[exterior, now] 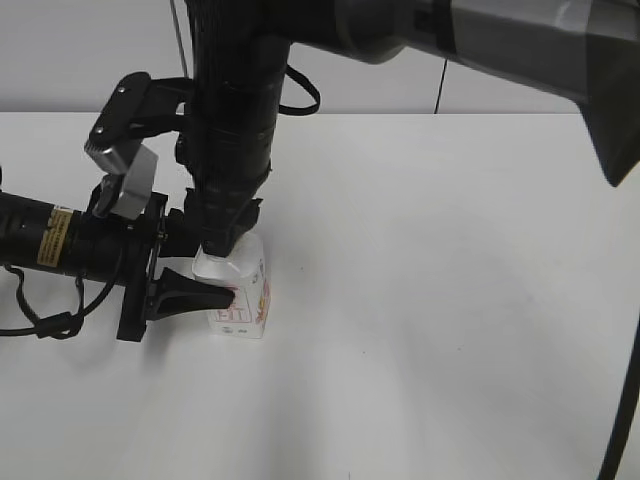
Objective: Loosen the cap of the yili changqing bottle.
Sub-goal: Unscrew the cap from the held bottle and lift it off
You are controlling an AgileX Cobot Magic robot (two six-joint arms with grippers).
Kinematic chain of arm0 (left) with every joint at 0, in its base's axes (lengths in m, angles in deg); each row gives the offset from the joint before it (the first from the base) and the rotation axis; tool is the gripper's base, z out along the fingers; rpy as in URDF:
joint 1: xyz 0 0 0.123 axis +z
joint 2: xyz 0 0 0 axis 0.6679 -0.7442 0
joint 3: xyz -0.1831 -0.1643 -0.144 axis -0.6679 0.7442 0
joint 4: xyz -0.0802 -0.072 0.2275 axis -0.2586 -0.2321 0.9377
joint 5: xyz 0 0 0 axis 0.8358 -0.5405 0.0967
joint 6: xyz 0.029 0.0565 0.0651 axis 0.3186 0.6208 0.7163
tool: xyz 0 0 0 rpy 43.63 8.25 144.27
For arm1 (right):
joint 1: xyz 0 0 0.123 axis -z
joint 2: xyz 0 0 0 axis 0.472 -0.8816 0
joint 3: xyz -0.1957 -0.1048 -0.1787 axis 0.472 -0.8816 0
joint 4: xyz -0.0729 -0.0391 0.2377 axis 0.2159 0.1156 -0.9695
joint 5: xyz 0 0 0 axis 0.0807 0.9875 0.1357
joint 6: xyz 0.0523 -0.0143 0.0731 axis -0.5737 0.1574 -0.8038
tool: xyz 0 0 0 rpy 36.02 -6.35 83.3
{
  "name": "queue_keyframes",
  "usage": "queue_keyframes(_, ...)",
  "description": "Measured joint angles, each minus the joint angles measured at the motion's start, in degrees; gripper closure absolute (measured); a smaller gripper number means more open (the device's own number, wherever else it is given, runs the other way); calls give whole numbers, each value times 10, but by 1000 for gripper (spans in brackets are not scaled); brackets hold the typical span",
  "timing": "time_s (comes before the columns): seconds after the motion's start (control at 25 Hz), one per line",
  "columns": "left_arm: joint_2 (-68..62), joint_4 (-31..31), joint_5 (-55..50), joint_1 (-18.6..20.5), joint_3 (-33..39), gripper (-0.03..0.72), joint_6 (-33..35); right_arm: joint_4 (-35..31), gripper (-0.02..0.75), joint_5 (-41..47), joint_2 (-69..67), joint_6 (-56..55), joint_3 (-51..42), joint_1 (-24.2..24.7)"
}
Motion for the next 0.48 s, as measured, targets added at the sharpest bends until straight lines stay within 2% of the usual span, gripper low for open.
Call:
queue_keyframes(0.2,0,-3,-2,0,0,285,-3,0,391,0,1,110,1,0)
queue_keyframes(0.28,0,-3,-3,0,0,288,-4,-2,444,2,2,128,1,-1)
queue_keyframes(0.48,0,-3,-3,0,0,291,-4,-2,471,4,2,136,1,-1)
